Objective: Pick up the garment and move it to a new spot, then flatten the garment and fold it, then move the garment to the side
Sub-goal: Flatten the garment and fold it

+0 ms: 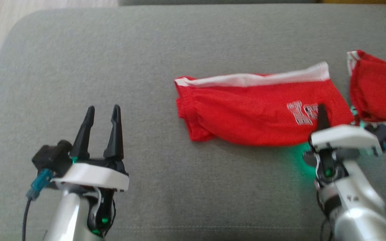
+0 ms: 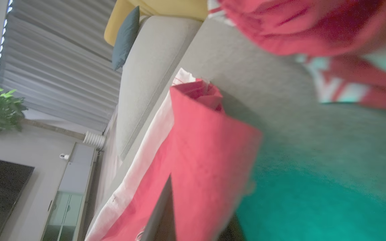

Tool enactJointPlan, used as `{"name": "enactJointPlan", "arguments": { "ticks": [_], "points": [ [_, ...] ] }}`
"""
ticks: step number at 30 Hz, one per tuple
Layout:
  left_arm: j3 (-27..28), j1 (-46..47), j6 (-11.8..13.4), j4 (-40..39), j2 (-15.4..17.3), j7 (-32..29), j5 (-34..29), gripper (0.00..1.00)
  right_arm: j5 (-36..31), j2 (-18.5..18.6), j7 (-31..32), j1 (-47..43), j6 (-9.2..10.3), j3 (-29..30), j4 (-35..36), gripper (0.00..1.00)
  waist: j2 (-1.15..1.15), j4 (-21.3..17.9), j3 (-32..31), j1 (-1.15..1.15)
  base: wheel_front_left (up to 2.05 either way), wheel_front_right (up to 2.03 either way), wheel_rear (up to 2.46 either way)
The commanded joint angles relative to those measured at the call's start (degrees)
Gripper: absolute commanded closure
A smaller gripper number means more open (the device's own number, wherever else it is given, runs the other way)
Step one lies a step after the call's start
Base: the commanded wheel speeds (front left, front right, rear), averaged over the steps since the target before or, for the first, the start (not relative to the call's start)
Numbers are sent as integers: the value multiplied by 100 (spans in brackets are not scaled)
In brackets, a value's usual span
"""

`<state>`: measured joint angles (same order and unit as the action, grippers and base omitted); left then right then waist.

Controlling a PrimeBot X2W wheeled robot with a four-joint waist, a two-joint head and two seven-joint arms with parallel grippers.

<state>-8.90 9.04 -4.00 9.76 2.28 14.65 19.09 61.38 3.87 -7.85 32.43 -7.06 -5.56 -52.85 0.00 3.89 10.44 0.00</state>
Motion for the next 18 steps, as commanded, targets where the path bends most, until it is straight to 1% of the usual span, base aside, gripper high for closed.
{"name": "enactJointPlan", "arguments": {
  "ticks": [1, 5, 10, 18],
  "points": [
    [170, 23, 26, -171, 60, 35, -12, 0, 29, -77, -138, -244, -43, -32, 332, 100, 0, -166, -170, 0, 0, 0, 0],
    [128, -112, 29, -162, 60, 35, -28, 0, -32, -59, -319, -711, -43, 126, 733, 100, 0, -248, -279, 0, 0, 0, 0],
    [75, -199, 41, -163, 60, 35, -35, 0, -88, -73, -359, -993, -43, 276, 1016, 100, 0, -273, -354, 0, 0, 0, 0],
    [-104, -200, 25, -122, 60, 35, -31, 0, -371, -94, -411, -955, -43, 431, 1260, 100, 0, -98, -376, 0, 0, 0, 0]
  ]
}}
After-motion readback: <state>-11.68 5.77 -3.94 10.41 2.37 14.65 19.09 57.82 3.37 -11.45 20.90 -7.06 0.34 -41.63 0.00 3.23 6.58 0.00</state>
